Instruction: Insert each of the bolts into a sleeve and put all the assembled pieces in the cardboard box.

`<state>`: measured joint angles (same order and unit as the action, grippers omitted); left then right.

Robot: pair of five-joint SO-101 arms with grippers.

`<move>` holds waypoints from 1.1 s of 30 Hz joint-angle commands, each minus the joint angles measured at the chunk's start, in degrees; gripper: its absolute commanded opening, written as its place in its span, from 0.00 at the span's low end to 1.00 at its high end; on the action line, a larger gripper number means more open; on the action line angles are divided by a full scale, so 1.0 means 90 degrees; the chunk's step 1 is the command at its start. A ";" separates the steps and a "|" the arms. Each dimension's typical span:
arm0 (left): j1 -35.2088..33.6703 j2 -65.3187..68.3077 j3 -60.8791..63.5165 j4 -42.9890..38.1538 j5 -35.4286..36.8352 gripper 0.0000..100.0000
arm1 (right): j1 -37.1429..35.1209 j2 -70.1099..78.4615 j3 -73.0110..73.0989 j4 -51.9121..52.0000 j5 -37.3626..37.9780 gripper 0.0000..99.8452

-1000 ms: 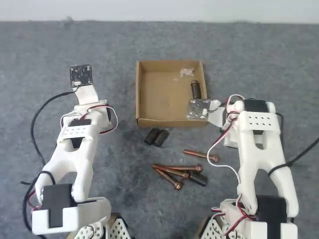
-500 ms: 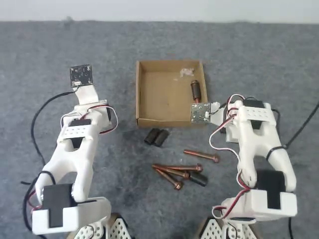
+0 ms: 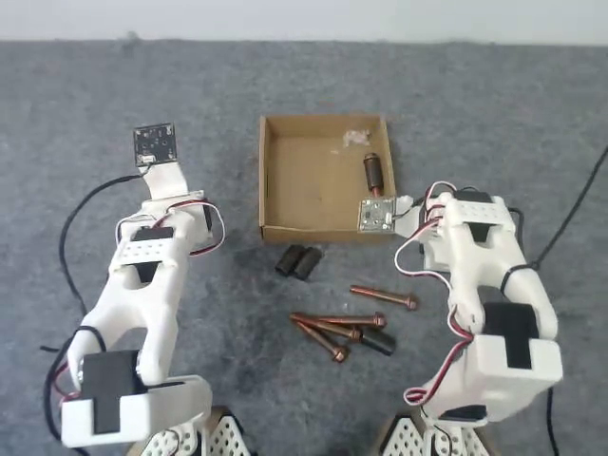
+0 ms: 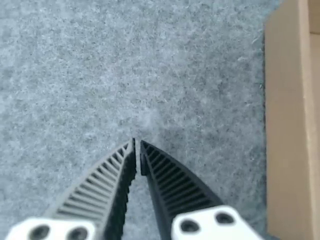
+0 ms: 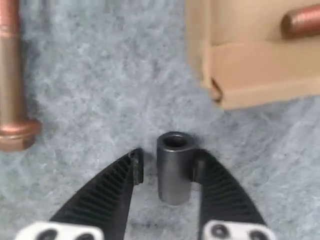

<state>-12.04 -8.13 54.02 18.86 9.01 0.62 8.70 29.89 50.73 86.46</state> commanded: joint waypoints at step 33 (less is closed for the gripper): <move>-0.0049 -0.0176 -0.0269 -0.0088 -0.0029 0.01 | 0.2085 -0.1284 -0.0078 0.0366 -1.0295 0.01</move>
<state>-12.04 -8.13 54.02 18.86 8.92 18.55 1.85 28.57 56.35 -5.49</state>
